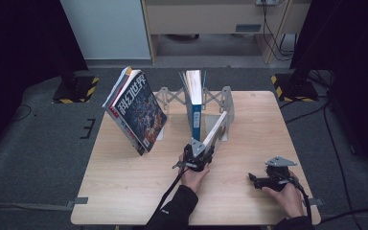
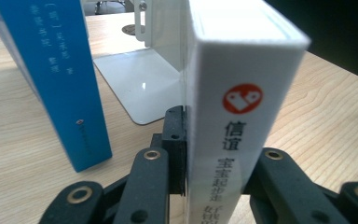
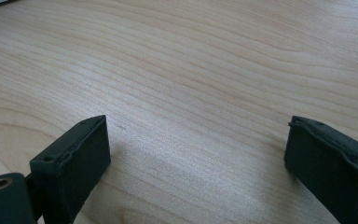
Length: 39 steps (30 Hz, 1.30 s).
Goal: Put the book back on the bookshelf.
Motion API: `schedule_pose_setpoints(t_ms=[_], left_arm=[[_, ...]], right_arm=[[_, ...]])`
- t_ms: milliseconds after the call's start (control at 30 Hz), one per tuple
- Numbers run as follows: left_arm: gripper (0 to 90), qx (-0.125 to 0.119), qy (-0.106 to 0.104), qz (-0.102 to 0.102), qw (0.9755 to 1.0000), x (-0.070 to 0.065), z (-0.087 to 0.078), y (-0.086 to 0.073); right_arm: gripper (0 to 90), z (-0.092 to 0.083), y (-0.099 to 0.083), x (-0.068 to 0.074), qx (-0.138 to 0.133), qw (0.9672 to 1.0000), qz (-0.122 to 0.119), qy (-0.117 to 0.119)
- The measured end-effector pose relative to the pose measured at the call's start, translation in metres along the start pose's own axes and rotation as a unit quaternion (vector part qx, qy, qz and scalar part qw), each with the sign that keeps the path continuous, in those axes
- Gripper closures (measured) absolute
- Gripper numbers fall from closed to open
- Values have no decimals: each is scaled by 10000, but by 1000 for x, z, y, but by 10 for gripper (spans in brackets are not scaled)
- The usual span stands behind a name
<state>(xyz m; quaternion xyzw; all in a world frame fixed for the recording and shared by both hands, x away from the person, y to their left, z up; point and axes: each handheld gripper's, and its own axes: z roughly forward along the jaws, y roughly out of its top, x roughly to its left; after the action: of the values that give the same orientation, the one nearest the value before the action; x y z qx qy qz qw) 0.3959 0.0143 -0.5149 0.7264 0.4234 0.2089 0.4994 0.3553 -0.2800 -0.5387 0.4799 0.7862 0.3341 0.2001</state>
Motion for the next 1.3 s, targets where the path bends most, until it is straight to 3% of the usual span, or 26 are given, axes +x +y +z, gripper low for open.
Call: schedule_pose_setpoints(t_ms=[133, 367, 667, 833, 1300], left_arm=[[710, -79, -73, -10, 9999, -1, 5, -1], [641, -128, -262, 198, 9994, -4, 8, -3], [597, -147, -482, 189, 9986, -1, -16, -9], [659, -198, -551, 126, 9982, 1, -25, -5], [637, -184, -578, 115, 9981, -15, 6, 7]], right_arm=[[72, 0, 0, 0, -2, 10000, -2, 4], [71, 0, 0, 0, 7, 10000, -3, 11], [71, 0, 0, 0, 5, 10000, -3, 10], [70, 0, 0, 0, 12, 10000, -23, 19], [69, 0, 0, 0, 13, 10000, -25, 21]])
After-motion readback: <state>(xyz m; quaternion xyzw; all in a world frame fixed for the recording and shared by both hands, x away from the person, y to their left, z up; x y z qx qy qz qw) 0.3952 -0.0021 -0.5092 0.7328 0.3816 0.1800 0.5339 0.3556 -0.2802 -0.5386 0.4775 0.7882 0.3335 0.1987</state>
